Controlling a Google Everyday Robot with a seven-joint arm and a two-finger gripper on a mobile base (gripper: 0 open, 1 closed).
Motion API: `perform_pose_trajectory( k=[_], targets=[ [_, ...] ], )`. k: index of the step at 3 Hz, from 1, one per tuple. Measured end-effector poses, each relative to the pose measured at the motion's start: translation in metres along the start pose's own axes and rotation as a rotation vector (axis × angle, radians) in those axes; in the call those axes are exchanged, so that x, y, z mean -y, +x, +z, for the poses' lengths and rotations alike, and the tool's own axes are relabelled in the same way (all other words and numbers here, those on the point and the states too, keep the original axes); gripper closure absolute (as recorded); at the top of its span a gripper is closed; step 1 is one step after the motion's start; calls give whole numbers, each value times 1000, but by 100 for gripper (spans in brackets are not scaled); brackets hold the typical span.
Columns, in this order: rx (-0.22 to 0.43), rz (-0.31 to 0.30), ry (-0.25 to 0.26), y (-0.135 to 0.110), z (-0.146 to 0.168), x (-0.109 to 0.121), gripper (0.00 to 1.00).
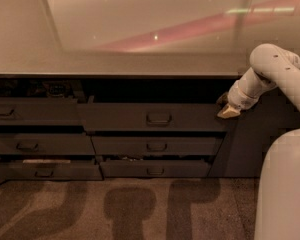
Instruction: Open top drawer
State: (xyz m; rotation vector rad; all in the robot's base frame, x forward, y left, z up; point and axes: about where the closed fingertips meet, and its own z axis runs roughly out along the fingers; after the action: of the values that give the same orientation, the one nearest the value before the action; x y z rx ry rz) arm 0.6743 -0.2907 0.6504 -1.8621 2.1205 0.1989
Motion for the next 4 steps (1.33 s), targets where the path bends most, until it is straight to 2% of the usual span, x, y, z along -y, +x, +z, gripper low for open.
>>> perform_pose_trajectory(
  k=[2, 3, 4],
  targets=[
    [-1, -6, -3, -1, 0, -8, 100],
    [-13, -43, 39, 7, -13, -11, 100],
    [-15, -48, 35, 8, -11, -16, 100]
  ],
)
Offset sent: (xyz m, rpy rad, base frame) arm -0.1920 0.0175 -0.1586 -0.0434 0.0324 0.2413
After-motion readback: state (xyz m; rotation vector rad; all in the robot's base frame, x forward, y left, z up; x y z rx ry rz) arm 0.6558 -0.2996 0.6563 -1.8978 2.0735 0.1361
